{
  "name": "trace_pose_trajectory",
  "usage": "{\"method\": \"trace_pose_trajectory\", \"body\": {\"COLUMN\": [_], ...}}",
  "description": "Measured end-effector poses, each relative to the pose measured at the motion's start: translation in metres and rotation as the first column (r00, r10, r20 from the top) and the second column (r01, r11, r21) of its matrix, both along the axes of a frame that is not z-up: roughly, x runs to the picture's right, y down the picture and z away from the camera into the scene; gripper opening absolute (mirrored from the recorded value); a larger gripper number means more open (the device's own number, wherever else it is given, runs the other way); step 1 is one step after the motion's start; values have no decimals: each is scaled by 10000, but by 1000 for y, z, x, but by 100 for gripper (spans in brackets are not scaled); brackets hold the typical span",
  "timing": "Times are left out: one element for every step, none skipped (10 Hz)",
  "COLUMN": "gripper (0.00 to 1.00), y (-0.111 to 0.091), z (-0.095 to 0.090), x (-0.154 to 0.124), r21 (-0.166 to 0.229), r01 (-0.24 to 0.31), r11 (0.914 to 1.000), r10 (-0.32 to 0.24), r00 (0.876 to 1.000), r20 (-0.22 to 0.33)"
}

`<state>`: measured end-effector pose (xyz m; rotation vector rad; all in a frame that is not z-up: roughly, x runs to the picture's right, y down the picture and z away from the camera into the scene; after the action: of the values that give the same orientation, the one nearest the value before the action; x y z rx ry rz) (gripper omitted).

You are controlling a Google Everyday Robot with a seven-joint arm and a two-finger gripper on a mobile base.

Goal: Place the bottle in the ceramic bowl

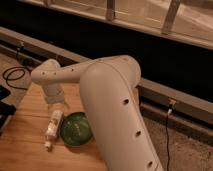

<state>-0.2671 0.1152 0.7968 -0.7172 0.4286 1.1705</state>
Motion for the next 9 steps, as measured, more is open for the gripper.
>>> {"method": "trace_pose_trajectory", "body": {"gripper": [65,65,65,65,65,65,65,65,65], "y": [3,6,11,18,24,29,36,43,49], "z": [5,11,15,19,26,31,36,40,44], "x": [-3,-5,-10,-15,-15,-15,-18,-20,-21], "r21": [-193,-325,-508,-742,-941,-1087,-1295,-1490,-1661], "r01": [74,142,232,312,330,339,381,440,502], "r11": [9998,9994,9984,9968,9950,9935,9909,9879,9848], "r10": [-73,-141,-228,-304,-320,-329,-366,-422,-486], "r00": [10000,9999,9997,9995,9994,9994,9992,9990,9987], "r20": [30,28,78,129,112,115,143,149,138]}}
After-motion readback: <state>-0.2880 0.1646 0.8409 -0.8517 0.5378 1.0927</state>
